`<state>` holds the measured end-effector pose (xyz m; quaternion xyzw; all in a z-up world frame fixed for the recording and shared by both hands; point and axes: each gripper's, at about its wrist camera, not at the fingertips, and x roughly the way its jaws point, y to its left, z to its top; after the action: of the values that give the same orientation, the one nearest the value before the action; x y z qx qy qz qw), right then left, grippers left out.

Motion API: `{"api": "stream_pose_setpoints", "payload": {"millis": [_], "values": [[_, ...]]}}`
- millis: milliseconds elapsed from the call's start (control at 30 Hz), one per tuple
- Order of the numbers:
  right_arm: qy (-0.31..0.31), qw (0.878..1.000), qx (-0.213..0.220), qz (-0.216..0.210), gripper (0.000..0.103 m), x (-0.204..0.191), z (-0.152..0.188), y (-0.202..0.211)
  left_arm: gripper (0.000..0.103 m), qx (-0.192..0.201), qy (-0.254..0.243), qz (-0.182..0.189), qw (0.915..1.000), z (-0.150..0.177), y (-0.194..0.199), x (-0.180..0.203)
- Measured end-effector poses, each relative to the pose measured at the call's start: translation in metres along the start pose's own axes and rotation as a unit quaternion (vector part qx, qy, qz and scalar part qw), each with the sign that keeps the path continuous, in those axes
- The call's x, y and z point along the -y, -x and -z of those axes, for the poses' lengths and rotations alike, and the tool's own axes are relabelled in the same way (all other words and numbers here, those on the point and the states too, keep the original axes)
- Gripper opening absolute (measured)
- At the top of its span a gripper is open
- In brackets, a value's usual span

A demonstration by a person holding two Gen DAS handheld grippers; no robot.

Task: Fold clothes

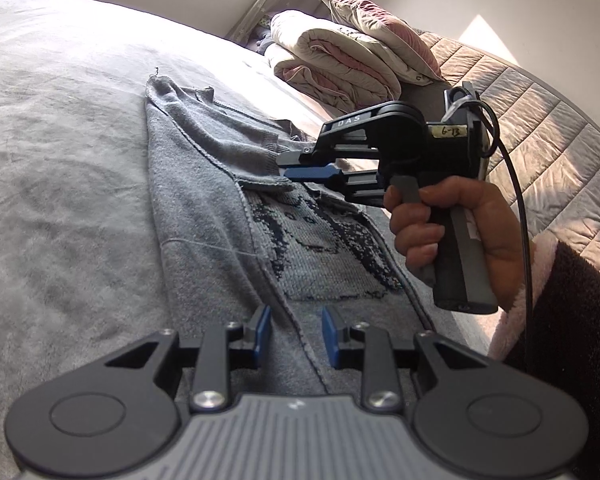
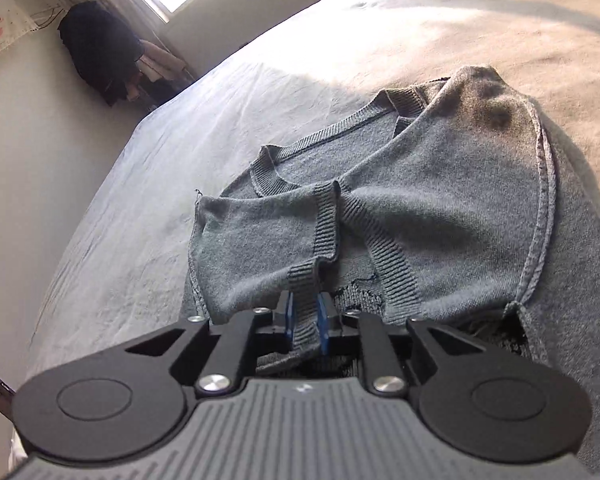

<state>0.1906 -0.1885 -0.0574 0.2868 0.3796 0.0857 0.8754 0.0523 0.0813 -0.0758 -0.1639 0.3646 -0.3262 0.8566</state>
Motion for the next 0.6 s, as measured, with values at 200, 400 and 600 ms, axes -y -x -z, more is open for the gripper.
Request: {"api": "stream_pose_setpoints", "payload": {"millis": [200,400,600], "values": [[-0.053,0.998,0.019,0.001,0.052,0.013,-0.023,-0.020,0.028,-0.001,0.005,0.001,1.0000,0.000,-0.001,0.000],[-0.040,0.999,0.035,0.010,0.010,0.006,-0.023,-0.040,0.027,0.000,0.006,0.003,1.0000,0.000,-0.003,0.000],[0.040,0.994,0.097,0.033,0.007,-0.013,-0.031,-0.035,0.027,-0.005,0.007,0.009,0.9999,0.000,-0.005,-0.001]]}}
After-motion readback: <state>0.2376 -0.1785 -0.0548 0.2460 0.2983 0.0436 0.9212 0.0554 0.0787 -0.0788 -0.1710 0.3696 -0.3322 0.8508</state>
